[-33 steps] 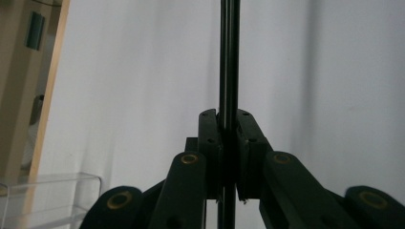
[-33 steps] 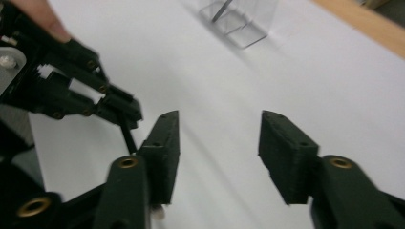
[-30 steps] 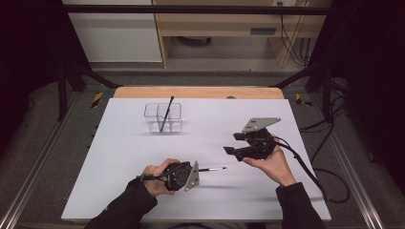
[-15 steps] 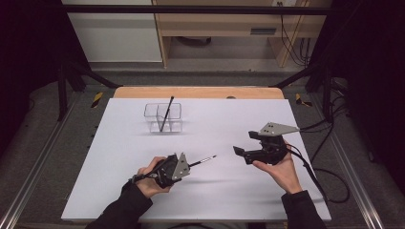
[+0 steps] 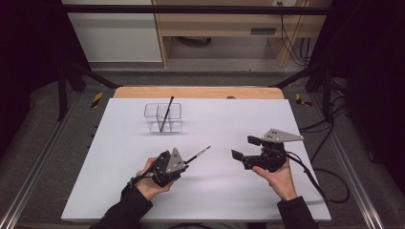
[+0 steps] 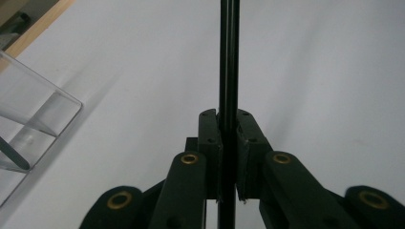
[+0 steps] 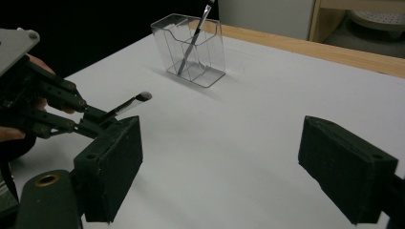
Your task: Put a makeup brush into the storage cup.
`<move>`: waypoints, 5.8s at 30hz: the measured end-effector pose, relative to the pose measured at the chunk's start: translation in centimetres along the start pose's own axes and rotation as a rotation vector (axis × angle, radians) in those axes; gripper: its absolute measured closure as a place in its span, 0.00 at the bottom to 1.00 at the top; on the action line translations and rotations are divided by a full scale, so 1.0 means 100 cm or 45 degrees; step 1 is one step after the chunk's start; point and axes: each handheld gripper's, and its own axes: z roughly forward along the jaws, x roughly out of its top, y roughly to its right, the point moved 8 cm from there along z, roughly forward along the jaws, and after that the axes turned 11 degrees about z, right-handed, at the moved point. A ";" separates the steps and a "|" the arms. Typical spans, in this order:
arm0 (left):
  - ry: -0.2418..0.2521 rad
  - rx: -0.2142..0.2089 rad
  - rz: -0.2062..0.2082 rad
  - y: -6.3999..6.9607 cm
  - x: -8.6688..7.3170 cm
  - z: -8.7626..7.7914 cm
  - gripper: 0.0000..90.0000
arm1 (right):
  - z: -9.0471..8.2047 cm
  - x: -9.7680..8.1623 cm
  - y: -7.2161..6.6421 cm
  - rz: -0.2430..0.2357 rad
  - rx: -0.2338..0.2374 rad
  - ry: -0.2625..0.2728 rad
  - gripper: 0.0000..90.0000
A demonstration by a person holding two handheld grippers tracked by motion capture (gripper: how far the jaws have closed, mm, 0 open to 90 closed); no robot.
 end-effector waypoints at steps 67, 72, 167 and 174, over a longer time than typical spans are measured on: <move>0.220 0.051 -0.293 0.030 0.052 0.017 0.93 | 0.044 -0.013 -0.040 0.240 0.285 0.007 0.67; 0.228 0.042 -0.279 0.035 0.054 0.017 0.93 | 0.042 -0.013 -0.041 0.246 0.316 -0.005 0.76; 0.334 0.219 -0.449 -0.035 0.039 -0.030 0.92 | 0.015 -0.007 -0.014 -0.024 0.012 0.067 0.16; 0.369 0.251 -0.506 -0.053 0.030 -0.044 0.92 | 0.001 -0.006 0.004 -0.029 -0.068 0.111 0.08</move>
